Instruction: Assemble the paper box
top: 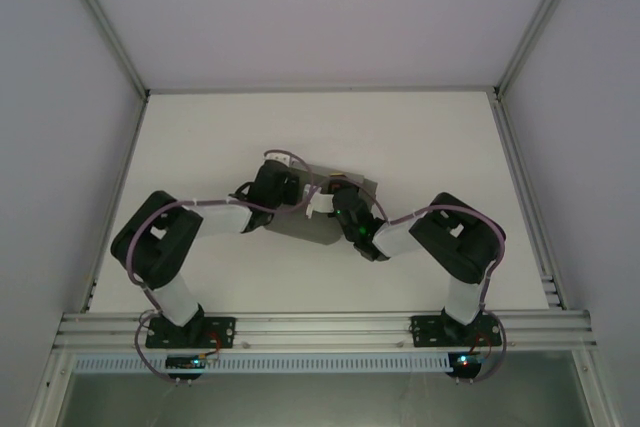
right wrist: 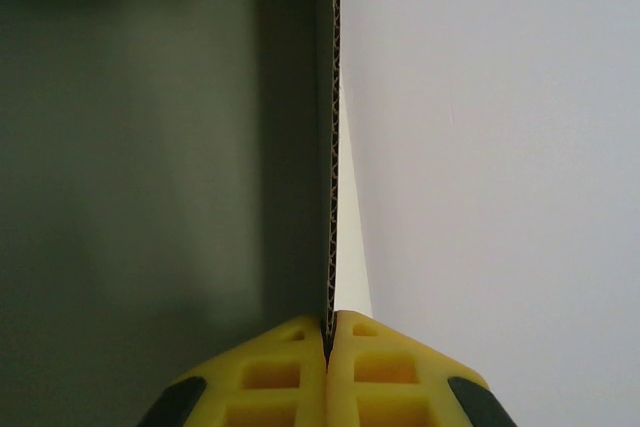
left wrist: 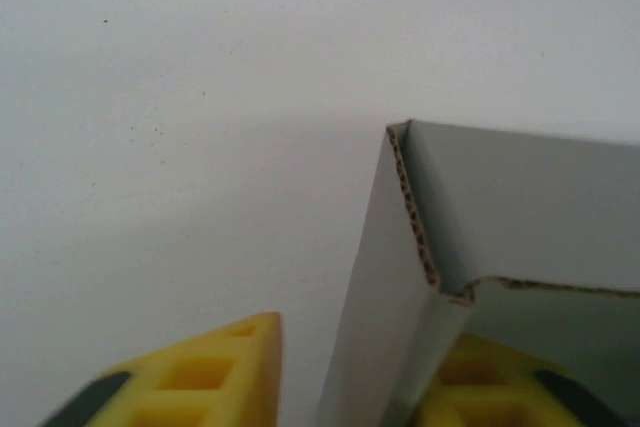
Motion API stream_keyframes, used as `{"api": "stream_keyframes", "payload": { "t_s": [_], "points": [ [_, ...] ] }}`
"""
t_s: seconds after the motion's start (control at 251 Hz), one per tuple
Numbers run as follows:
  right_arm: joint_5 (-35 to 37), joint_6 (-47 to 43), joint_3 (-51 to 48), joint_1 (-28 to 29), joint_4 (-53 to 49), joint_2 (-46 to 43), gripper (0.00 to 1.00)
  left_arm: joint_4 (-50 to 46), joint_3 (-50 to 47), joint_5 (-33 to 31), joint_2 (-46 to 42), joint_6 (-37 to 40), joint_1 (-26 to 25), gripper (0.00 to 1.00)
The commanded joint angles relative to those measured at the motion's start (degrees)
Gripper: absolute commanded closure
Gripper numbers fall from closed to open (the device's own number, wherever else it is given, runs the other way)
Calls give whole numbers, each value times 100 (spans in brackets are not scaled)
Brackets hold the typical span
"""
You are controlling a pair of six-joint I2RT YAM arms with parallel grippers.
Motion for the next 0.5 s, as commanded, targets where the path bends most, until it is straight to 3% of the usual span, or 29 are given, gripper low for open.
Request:
{"api": "stream_keyframes", "payload": {
  "t_s": [0.0, 0.112, 0.251, 0.295, 0.391, 0.495],
  "points": [
    [-135, 48, 26, -19, -359, 122, 100, 36, 203, 45, 128, 192, 57, 80],
    [-146, 165, -3, -58, -204, 22, 99, 37, 219, -25, 194, 215, 67, 100],
    [-135, 787, 38, -81, -735, -483, 86, 174, 61, -40, 145, 82, 67, 100],
    [-178, 1106, 86, -65, -1283, -748, 72, 216, -1, -90, 89, 25, 66, 100],
    [-623, 2221, 276, -100, -2919, -1487, 29, 198, -69, -220, 2, -66, 68, 100],
    [-1322, 3669, 404, -281, -4186, -2391, 1, 72, -109, -365, -147, -206, 76, 100]
  ]
}}
